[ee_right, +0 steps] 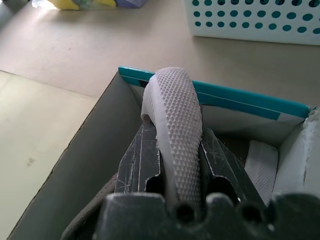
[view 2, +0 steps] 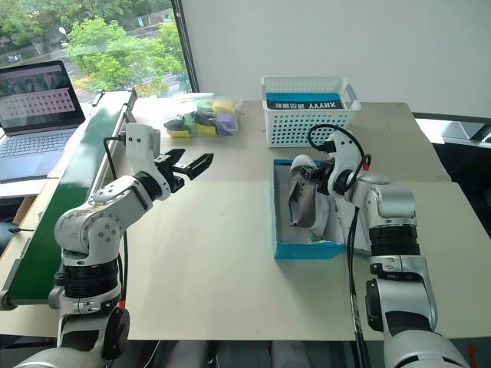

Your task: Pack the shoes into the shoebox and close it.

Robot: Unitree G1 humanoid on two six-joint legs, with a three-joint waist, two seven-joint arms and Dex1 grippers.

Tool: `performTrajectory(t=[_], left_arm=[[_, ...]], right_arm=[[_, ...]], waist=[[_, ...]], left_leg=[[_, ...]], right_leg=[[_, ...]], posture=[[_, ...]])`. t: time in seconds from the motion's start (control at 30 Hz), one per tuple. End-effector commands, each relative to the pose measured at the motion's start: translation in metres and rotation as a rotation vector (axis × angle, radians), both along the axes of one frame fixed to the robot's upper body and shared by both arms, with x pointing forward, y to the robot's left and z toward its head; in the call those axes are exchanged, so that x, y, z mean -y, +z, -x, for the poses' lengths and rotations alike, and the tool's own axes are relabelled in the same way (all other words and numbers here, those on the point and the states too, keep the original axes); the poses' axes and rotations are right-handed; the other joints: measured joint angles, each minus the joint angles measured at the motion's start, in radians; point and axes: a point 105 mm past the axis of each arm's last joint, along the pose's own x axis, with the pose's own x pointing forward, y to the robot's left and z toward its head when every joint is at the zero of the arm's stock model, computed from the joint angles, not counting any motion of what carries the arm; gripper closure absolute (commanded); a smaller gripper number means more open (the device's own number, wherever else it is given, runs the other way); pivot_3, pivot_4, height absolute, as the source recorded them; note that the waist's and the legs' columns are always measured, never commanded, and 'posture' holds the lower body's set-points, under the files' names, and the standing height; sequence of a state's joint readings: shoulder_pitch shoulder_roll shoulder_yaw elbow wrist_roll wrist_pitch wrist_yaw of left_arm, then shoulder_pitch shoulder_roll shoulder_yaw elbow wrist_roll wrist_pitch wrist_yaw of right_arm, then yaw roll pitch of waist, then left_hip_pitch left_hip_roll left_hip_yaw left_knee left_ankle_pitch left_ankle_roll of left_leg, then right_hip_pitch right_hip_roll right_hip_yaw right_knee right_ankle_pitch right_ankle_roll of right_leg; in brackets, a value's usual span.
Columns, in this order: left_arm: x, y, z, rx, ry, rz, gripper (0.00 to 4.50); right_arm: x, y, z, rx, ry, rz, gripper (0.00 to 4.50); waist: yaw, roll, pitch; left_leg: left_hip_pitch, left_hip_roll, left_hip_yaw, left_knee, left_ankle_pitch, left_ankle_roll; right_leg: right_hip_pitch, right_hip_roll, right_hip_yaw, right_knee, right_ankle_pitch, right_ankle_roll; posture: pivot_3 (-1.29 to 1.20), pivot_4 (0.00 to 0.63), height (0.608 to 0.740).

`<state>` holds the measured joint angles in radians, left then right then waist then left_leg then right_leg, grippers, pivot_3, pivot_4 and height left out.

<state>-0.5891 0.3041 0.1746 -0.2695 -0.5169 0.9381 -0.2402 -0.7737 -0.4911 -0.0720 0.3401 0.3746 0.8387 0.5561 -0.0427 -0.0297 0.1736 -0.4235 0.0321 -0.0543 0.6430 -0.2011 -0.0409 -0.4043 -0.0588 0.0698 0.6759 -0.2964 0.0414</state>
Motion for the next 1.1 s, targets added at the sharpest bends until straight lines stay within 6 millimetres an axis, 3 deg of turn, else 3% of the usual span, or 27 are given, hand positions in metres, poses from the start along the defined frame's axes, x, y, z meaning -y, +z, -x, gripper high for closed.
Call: performTrajectory(t=[0.03,0.13,0.27,0.57,0.7,0.77,0.97,1.07,1.1], left_arm=[[0.003,0.013,0.006,0.058,-0.036,-0.015,0.0],[0.013,0.014,0.014,0.065,-0.118,-0.012,0.0],[0.023,0.014,0.024,0.072,-0.207,-0.023,0.0],[0.043,-0.002,0.061,0.062,-0.492,-0.226,0.0],[0.047,-0.009,0.079,0.051,-0.63,-0.326,0.0],[0.046,-0.011,0.085,0.044,-0.685,-0.387,0.0],[0.04,-0.014,0.087,0.031,-0.747,-0.431,0.0],[0.04,-0.019,0.085,0.02,-0.765,-0.458,0.0],[0.041,-0.02,0.086,0.02,-0.778,-0.467,0.0]], right_arm=[[-0.016,0.001,0.016,-0.003,0.124,0.103,4.16],[-0.031,-0.003,0.03,-0.043,0.208,0.122,4.16],[-0.034,-0.018,0.036,-0.089,0.23,0.164,4.16],[-0.041,-0.054,0.027,-0.139,0.224,0.305,4.16],[-0.042,-0.059,0.02,-0.11,0.235,0.366,4.16],[-0.045,-0.055,0.017,-0.088,0.238,0.361,3.19],[-0.05,-0.034,0.015,-0.022,0.251,0.362,1.28],[-0.043,0.001,0.011,0.082,0.198,0.399,0.12],[-0.04,0.014,0.011,0.109,0.179,0.407,0.12]], waist=[[0.0,0.0,0.0],[-0.001,0.0,0.0],[0.0,0.0,0.0],[-0.002,0.0,0.0],[-0.006,0.0,0.0],[-0.007,0.0,0.0],[-0.012,0.0,0.0],[-0.014,0.001,0.0],[-0.014,0.002,0.001]], left_leg=[[0.0,0.0,0.0,0.0,0.0,0.0],[0.0,0.0,0.0,0.0,0.0,0.0],[0.0,0.0,-0.001,0.0,0.0,0.0],[0.001,0.0,-0.001,0.001,0.0,0.0],[0.005,0.001,0.0,0.001,0.0,0.0],[0.014,0.001,0.0,0.0,0.0,0.0],[0.017,0.001,0.0,-0.001,0.0,0.0],[0.015,0.002,0.0,-0.001,0.0,0.0],[0.015,0.001,0.0,-0.001,0.0,0.0]], right_leg=[[0.0,0.0,0.0,0.0,0.0,0.0],[0.0,0.0,0.0,0.0,0.0,0.0],[0.0,0.0,0.0,0.0,0.0,0.0],[0.001,0.0,0.0,0.0,0.0,0.0],[0.005,0.001,0.0,0.0,0.0,0.0],[0.015,0.002,0.0,-0.003,0.0,0.0],[0.017,0.002,0.0,-0.004,0.0,0.0],[0.016,0.002,0.0,-0.004,0.0,0.0],[0.015,0.002,0.0,-0.004,0.0,0.0]], posture=[[0.0,0.15,0.74],[0.0,0.15,0.74],[0.0,0.15,0.74],[0.0,0.15,0.74],[0.0,0.15,0.74],[0.0,0.15,0.74],[0.0,0.15,0.74],[0.0,0.15,0.74],[0.0,0.15,0.74]])
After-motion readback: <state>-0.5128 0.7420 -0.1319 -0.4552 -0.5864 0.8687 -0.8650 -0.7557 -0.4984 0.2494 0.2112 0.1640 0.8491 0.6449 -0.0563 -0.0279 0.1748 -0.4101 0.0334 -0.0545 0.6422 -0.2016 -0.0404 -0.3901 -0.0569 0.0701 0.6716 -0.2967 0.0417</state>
